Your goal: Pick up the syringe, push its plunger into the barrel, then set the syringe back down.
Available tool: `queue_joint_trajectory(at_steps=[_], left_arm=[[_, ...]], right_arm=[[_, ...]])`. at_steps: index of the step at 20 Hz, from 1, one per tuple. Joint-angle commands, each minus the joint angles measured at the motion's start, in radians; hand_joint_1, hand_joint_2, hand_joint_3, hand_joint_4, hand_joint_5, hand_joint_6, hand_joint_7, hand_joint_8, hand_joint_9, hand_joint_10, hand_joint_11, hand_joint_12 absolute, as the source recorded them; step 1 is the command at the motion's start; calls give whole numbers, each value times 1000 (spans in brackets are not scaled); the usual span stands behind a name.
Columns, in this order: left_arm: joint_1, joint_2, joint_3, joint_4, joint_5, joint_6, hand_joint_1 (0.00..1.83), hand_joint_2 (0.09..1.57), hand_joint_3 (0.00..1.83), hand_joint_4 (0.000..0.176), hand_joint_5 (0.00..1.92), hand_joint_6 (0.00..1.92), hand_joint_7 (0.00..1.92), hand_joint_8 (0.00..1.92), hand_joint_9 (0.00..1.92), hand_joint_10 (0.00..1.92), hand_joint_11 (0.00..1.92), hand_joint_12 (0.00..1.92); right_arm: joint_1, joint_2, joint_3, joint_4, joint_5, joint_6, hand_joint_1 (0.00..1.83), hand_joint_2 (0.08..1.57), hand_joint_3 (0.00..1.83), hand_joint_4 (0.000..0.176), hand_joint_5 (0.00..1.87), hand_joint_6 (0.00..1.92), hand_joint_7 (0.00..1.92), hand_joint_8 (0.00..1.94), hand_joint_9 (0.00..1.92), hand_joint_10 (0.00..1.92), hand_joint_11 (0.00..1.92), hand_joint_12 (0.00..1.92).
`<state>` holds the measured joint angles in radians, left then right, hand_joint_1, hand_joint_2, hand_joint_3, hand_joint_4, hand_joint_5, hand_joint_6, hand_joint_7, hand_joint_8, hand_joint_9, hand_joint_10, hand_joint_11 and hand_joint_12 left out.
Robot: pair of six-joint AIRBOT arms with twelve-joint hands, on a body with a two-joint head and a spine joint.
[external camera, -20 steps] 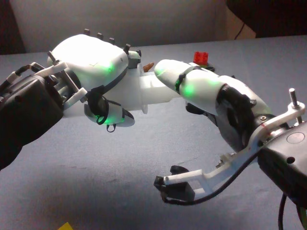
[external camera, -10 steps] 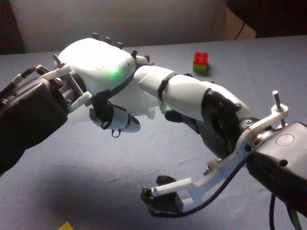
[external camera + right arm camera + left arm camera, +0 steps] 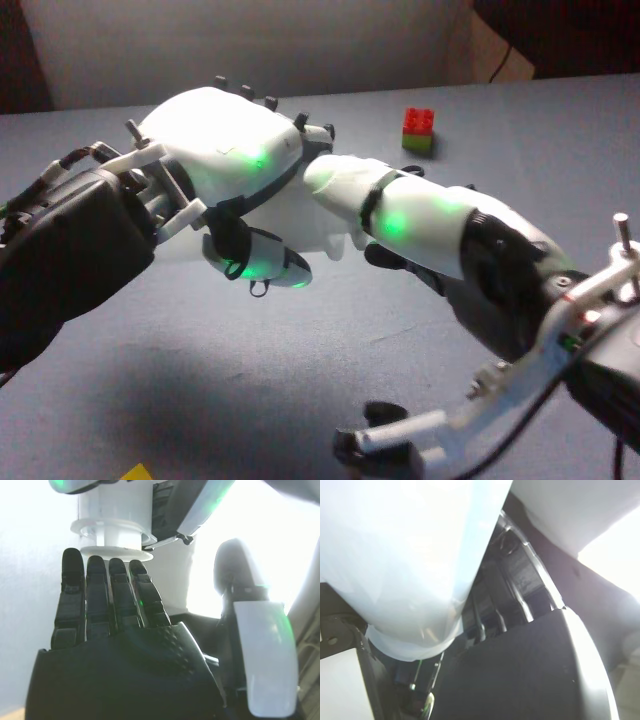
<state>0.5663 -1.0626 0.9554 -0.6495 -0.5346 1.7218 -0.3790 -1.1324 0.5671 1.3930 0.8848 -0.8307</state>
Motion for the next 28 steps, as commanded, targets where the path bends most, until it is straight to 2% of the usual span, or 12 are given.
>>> queue_joint_trajectory(at_steps=[1,4,8,10,12,14,16,17,18,20,23,28], left_arm=[[-6,-3,-3,43,-109,5,1371,1153,1,0,882,915,841,1247,879,1382,908,1346],[7,-10,-3,43,-109,6,1373,1149,0,0,858,940,872,1199,897,1361,909,1319],[38,-32,10,43,-109,6,1368,1166,1,0,814,993,838,1241,881,1400,919,1332],[47,-47,17,43,-109,5,1369,1162,0,0,815,1002,853,1218,885,1389,906,1336],[55,-64,19,43,-108,5,1370,1160,0,0,811,1028,861,1202,890,1367,878,1331],[64,-87,25,43,-108,5,1382,1123,0,0,880,899,939,1102,982,1286,895,1324],[71,-112,36,43,-94,12,1388,1107,0,0,881,899,975,1040,1029,1213,953,1247],[70,-125,44,43,-75,22,1378,1133,6,0,824,1006,911,1111,963,1270,955,1227],[67,-136,52,43,-61,37,1382,1124,0,0,841,972,939,1083,1009,1240,962,1234],[67,-157,65,43,-44,45,1371,1159,1,0,782,1054,858,1195,926,1330,956,1247],[68,-180,84,43,-22,49,1370,1159,0,0,789,1053,869,1185,903,1349,890,1327],[71,-202,123,42,17,36,1371,1152,0,0,812,1032,873,1173,923,1317,925,1293]], right_arm=[[11,18,-17,-110,27,13,326,1131,0,0,109,3,100,2,111,1,0,580],[15,85,-35,-110,60,4,351,1126,0,0,121,3,111,2,122,3,0,597],[14,169,-38,-110,105,-4,340,1129,1,0,122,2,114,3,123,3,0,611],[0,209,-37,-110,89,-37,346,1127,0,0,126,3,116,3,126,3,0,595],[-9,247,-31,-106,52,-29,342,1126,0,0,115,2,108,2,120,2,0,594],[-11,280,-18,-106,1,-66,355,1126,0,0,120,1,107,2,121,1,0,609],[-23,288,1,-107,-20,-96,356,1125,0,0,131,4,119,5,132,5,0,640],[-30,285,10,-119,-23,-118,339,1128,0,0,125,1,110,1,119,2,0,609],[-42,280,19,-153,-24,-138,346,1128,0,0,125,0,108,0,114,0,0,587],[-55,265,34,-203,-15,-140,341,1126,0,0,120,2,112,2,122,3,0,611],[-47,259,36,-202,-16,-138,341,1127,0,0,125,2,112,1,125,3,0,617],[-41,259,36,-202,-20,-129,330,1128,2,0,118,0,108,0,119,1,0,630]])
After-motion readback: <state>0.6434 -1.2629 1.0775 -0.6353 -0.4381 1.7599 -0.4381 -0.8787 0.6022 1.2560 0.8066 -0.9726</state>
